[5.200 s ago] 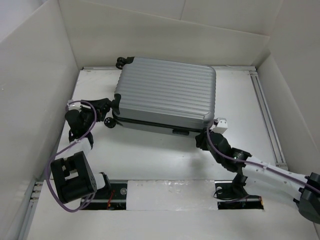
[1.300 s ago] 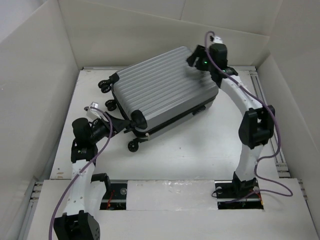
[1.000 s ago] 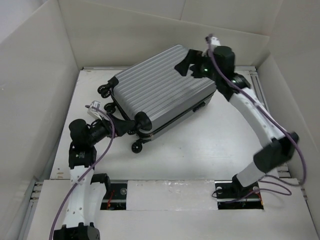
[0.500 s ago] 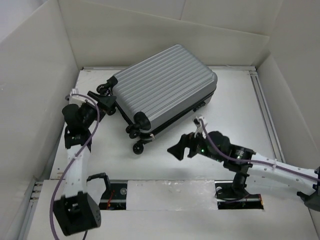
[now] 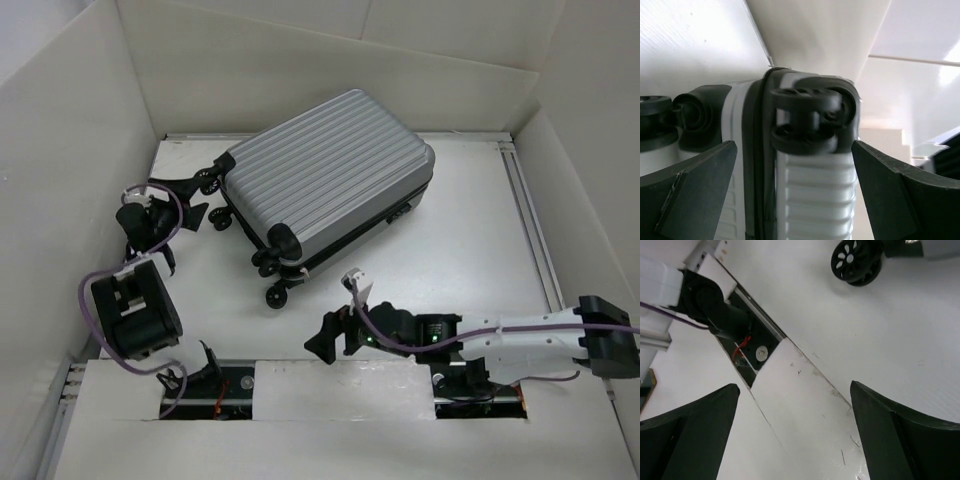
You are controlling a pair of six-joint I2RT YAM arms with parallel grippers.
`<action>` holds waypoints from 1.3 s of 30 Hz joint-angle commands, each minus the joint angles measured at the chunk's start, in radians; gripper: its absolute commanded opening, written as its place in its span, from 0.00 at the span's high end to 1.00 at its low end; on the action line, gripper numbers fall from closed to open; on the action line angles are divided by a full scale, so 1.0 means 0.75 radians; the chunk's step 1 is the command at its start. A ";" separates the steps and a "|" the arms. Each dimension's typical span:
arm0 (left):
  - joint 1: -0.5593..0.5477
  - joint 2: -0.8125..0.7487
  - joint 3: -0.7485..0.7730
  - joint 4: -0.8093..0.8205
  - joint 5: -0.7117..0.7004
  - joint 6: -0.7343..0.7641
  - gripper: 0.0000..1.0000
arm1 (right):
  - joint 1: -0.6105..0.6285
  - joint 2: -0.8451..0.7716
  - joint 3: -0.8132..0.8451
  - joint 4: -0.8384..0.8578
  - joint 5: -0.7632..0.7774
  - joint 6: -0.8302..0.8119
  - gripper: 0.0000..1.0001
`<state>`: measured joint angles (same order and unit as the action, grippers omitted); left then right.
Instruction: Pack the luggage
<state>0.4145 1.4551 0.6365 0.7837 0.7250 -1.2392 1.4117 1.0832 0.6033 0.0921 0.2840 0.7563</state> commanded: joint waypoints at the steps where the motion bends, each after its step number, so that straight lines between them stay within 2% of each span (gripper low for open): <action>1: 0.002 0.127 0.022 0.482 0.134 -0.199 0.01 | 0.038 0.085 0.044 0.153 0.043 0.006 0.01; 6: -0.025 0.238 0.137 0.473 0.115 -0.199 0.01 | 0.085 0.163 0.077 0.235 0.043 -0.008 0.01; 9: -0.039 0.314 0.208 0.546 0.101 -0.229 0.01 | 0.098 0.190 0.077 0.302 0.014 0.004 0.01; 13: -0.082 0.434 0.290 0.685 0.101 -0.342 0.01 | 0.145 0.231 0.065 0.319 0.014 0.029 0.01; 19: -0.139 0.559 0.358 0.716 0.101 -0.358 0.02 | 0.157 0.253 0.079 0.305 0.090 0.073 0.01; 21: -0.139 0.576 0.344 0.771 0.089 -0.381 0.10 | 0.169 0.221 0.034 0.305 0.149 0.086 0.01; 24: -0.139 0.612 0.280 1.014 0.076 -0.525 0.56 | 0.169 0.139 -0.031 0.292 0.253 0.102 0.01; 26: -0.139 0.612 0.268 1.153 0.089 -0.605 0.79 | 0.169 0.088 -0.058 0.292 0.290 0.102 0.03; 27: -0.139 0.612 0.248 1.178 0.103 -0.650 0.96 | 0.169 0.076 -0.058 0.276 0.306 0.102 0.05; 28: -0.139 0.598 0.225 1.178 0.103 -0.651 1.00 | 0.169 0.061 -0.072 0.264 0.333 0.102 0.06; 35: -0.139 0.251 0.007 0.986 0.148 -0.506 1.00 | 0.157 -0.123 -0.121 0.110 0.505 0.102 0.06; 37: -0.152 0.095 -0.101 0.911 0.162 -0.475 1.00 | 0.116 -0.170 -0.142 0.072 0.550 0.068 0.11; 38: -0.152 0.044 -0.126 0.854 0.174 -0.442 1.00 | 0.094 -0.170 -0.154 0.071 0.564 0.049 0.19; 39: -0.152 -0.057 -0.149 0.786 0.175 -0.408 1.00 | 0.073 -0.184 -0.170 0.071 0.564 0.023 0.38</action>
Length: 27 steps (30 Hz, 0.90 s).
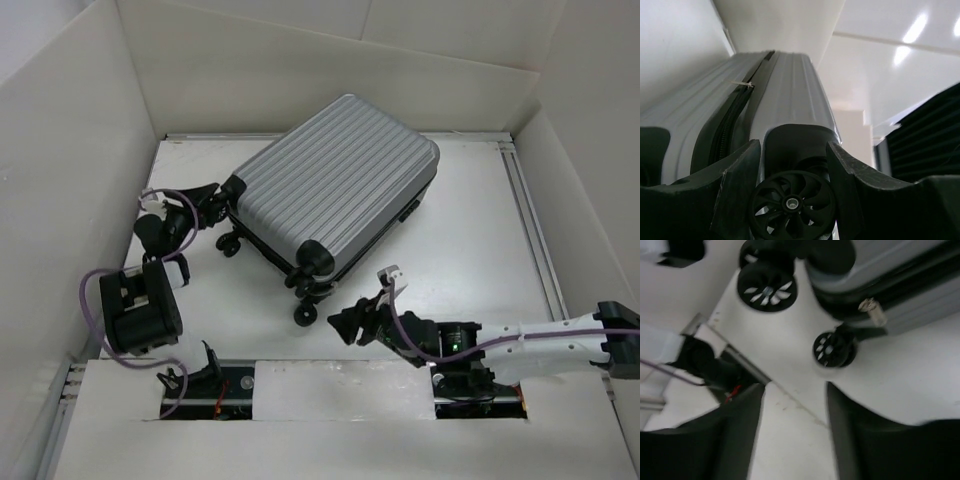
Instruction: Pack the luggage
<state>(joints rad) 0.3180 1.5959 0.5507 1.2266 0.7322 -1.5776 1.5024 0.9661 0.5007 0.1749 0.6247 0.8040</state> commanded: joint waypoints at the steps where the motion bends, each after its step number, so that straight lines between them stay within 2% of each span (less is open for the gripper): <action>1: -0.023 -0.293 -0.059 0.108 0.165 0.094 1.00 | -0.066 -0.028 -0.034 -0.023 0.110 -0.104 0.49; 4: -0.011 -0.460 -0.121 -0.064 0.177 0.158 1.00 | -0.154 0.000 -0.046 -0.008 0.082 -0.178 0.70; 7: 0.001 -0.555 -0.119 -0.175 0.190 0.226 1.00 | -0.211 -0.012 -0.117 0.069 0.065 -0.264 0.78; 9: 0.001 -0.569 -0.106 -0.198 0.190 0.226 1.00 | -0.301 -0.038 -0.172 0.192 0.012 -0.329 0.78; 12: 0.001 -0.569 -0.080 -0.171 0.204 0.210 1.00 | -0.477 -0.098 -0.271 0.310 -0.166 -0.391 0.52; 14: 0.001 -0.541 -0.080 -0.171 0.218 0.210 1.00 | -0.553 -0.130 -0.318 0.352 -0.301 -0.423 0.45; 16: 0.001 -0.541 -0.067 -0.159 0.218 0.226 1.00 | -0.649 -0.130 -0.334 0.401 -0.429 -0.481 0.45; 19: 0.016 -0.528 -0.067 -0.171 0.230 0.261 1.00 | -0.782 -0.112 -0.322 0.431 -0.624 -0.566 0.40; 20: 0.016 -0.528 -0.067 -0.171 0.230 0.261 1.00 | -0.813 -0.096 -0.298 0.432 -0.766 -0.585 0.37; 23: 0.028 -0.541 -0.067 -0.155 0.259 0.261 1.00 | -0.903 0.010 -0.248 0.446 -0.993 -0.648 0.34; 27: 0.028 -0.590 -0.053 -0.249 0.247 0.326 1.00 | -0.927 0.147 -0.191 0.458 -1.196 -0.704 0.33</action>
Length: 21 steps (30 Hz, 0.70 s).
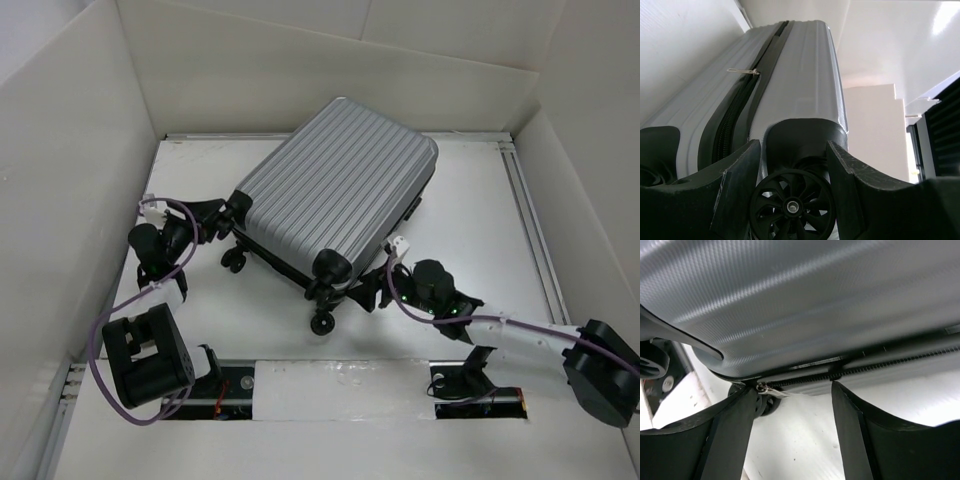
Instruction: Pack the luggage
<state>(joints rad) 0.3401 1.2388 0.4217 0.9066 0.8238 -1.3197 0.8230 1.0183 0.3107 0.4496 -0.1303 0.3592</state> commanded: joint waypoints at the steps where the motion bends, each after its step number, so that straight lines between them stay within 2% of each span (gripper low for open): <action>1: -0.001 -0.114 0.119 0.178 0.125 -0.018 1.00 | -0.022 0.114 0.074 0.108 -0.211 -0.111 0.33; 7: -0.001 -0.101 0.119 0.178 0.125 -0.018 1.00 | -0.022 0.158 0.087 0.206 -0.290 -0.125 0.33; 12: -0.001 -0.101 0.119 0.166 0.113 -0.005 1.00 | -0.034 0.209 0.087 0.274 -0.364 -0.113 0.42; 17: -0.001 -0.116 0.119 0.139 0.100 0.019 1.00 | -0.022 0.223 0.056 0.376 -0.415 -0.072 0.44; 21: -0.001 -0.116 0.119 0.139 0.100 0.019 1.00 | -0.009 0.223 0.042 0.417 -0.403 -0.056 0.56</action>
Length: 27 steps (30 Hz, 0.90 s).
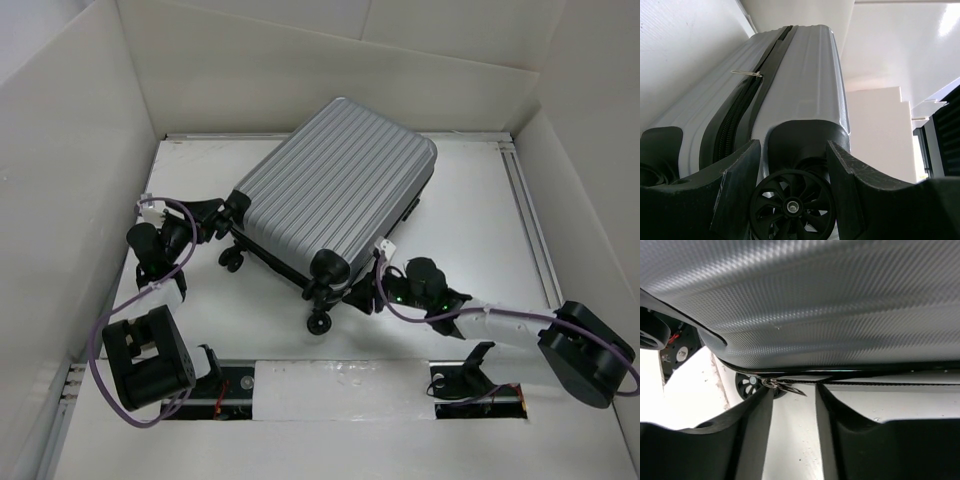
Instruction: Pack the luggage
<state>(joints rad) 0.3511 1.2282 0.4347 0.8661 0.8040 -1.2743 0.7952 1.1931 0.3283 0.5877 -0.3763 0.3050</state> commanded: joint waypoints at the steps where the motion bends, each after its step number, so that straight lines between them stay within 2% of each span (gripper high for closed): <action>1: -0.016 -0.102 0.101 0.181 0.127 -0.041 1.00 | 0.042 -0.010 0.018 0.233 -0.055 0.029 0.58; 4: -0.016 -0.114 0.101 0.181 0.127 -0.041 1.00 | 0.075 -0.010 0.033 0.245 0.005 0.043 0.65; 5: -0.016 -0.114 0.101 0.181 0.114 -0.041 1.00 | 0.075 -0.022 0.033 0.257 0.029 0.057 0.72; 7: -0.016 -0.126 0.087 0.181 0.114 -0.041 1.00 | 0.116 -0.040 0.033 0.276 0.092 0.078 0.78; 10: -0.016 -0.138 0.075 0.181 0.100 -0.041 1.00 | 0.173 -0.102 0.002 0.288 0.207 0.135 1.00; 15: -0.016 -0.151 0.048 0.181 0.086 -0.041 1.00 | 0.316 -0.255 0.002 0.117 0.358 0.201 1.00; 19: -0.043 -0.163 0.048 0.181 0.074 -0.041 1.00 | 0.496 -0.286 0.047 -0.090 0.495 0.290 1.00; 21: -0.061 -0.163 0.048 0.169 0.057 -0.041 1.00 | 0.596 -0.235 0.088 -0.127 0.563 0.346 1.00; 23: -0.090 -0.193 0.036 0.152 0.029 -0.041 1.00 | 0.698 -0.062 0.187 -0.168 0.652 0.429 1.00; 24: -0.090 -0.194 0.022 0.152 0.028 -0.041 1.00 | 0.733 -0.061 0.188 -0.184 0.690 0.462 1.00; 27: -0.120 -0.249 0.009 0.134 -0.002 -0.041 1.00 | 0.860 0.190 0.402 -0.233 0.871 0.642 1.00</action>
<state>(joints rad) 0.3130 1.1530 0.4206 0.7990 0.7185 -1.2381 1.3270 1.2266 0.4656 0.3840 0.2939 0.6224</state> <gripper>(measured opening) 0.486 0.019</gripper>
